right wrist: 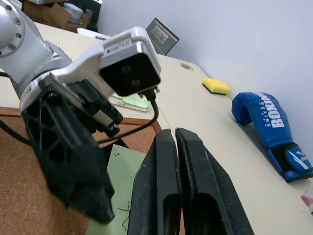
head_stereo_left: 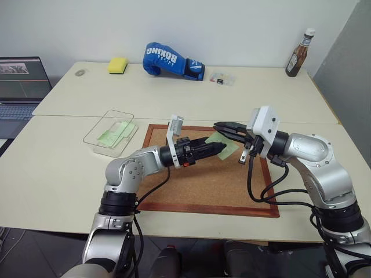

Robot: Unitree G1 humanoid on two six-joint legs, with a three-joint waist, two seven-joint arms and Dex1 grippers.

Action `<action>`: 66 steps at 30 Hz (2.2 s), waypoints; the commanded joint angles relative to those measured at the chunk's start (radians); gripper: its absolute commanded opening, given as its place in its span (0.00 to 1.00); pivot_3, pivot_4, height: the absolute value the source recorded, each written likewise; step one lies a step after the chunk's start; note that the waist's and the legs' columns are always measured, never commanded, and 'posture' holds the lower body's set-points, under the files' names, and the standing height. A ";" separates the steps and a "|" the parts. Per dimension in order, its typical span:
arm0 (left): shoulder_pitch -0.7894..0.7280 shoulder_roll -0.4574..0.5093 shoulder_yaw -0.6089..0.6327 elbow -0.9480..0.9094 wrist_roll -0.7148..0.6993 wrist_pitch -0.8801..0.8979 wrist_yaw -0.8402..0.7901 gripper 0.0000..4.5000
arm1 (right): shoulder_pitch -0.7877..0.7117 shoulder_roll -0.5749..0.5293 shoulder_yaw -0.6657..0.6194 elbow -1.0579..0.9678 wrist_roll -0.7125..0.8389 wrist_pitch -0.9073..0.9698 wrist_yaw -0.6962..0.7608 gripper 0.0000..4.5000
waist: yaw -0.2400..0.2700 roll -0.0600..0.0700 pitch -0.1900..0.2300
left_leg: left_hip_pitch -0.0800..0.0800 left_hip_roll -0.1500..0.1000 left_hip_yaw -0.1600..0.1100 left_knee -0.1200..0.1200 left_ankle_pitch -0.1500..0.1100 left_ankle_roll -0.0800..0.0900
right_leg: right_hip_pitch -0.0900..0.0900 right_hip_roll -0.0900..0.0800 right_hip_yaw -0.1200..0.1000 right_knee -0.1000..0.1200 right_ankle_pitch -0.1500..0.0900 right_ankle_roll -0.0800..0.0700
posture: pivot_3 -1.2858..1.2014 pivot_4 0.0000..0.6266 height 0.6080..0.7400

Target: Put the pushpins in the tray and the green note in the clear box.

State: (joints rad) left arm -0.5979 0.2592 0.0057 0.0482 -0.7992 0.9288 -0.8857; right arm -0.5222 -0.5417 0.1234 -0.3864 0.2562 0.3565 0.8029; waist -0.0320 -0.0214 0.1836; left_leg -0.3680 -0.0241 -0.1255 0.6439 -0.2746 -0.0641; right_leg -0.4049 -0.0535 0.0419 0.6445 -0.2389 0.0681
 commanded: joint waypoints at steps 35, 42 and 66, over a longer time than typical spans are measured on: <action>-0.030 -0.036 0.033 0.004 -0.011 0.108 0.138 0.01 | 0.069 -0.020 -0.088 0.028 -0.021 0.015 -0.093 0.00 | 0.001 0.000 0.000 | 0.000 0.000 -0.001 0.000 0.000 0.000 | 0.000 0.000 0.000 0.000 0.000 0.000 | 0.52 0.24 1.00; -0.004 0.046 -0.222 -0.162 0.248 -0.217 0.031 0.01 | 0.118 -0.007 -0.290 0.332 -0.060 0.099 -0.320 0.00 | 0.008 0.001 0.001 | 0.000 -0.001 0.002 0.000 0.000 -0.001 | 0.000 0.000 0.001 0.000 0.003 -0.005 | 0.52 0.24 1.00; -0.011 0.074 -0.268 -0.106 0.374 -0.353 -0.053 0.00 | 0.068 0.097 -0.485 0.408 0.104 0.488 -0.548 0.21 | -0.002 0.002 0.002 | 0.000 0.000 0.003 -0.001 0.000 0.001 | -0.001 0.000 0.002 0.000 0.002 -0.003 | 0.52 0.24 1.00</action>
State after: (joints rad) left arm -0.6009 0.3319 -0.2686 -0.0408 -0.4323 0.5988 -0.9300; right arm -0.4455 -0.4287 -0.3411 0.0434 0.3526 0.8536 0.2570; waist -0.0342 -0.0190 0.1851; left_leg -0.3681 -0.0241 -0.1224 0.6432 -0.2747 -0.0631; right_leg -0.4055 -0.0532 0.0444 0.6449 -0.2379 0.0661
